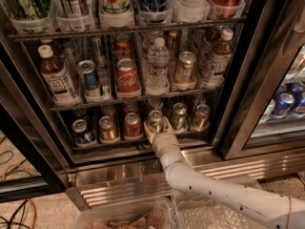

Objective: Pick 7up can from bottom shelf of fridge

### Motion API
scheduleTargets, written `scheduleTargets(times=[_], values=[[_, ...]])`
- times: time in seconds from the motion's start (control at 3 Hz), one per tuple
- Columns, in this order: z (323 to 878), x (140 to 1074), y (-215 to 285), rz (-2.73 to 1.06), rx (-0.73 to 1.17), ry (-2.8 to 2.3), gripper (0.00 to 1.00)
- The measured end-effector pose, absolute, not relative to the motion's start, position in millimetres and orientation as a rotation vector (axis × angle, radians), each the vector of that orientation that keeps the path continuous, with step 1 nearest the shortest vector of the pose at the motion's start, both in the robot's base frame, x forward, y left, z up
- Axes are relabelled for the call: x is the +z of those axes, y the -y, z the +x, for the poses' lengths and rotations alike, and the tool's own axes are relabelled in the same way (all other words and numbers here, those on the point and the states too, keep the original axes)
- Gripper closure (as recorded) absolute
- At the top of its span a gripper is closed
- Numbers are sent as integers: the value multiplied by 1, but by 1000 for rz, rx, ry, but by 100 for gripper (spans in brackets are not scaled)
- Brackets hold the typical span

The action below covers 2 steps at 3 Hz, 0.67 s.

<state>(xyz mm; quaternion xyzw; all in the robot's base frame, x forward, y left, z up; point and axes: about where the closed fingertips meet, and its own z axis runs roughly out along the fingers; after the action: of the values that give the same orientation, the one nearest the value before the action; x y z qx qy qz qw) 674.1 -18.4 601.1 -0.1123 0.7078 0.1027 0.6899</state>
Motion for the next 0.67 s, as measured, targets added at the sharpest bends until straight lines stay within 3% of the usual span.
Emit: scheduleTargets(times=[0.33, 0.67], values=[[675, 599, 18, -253, 229, -1587, 90], [673, 601, 14, -281, 225, -1599, 100]])
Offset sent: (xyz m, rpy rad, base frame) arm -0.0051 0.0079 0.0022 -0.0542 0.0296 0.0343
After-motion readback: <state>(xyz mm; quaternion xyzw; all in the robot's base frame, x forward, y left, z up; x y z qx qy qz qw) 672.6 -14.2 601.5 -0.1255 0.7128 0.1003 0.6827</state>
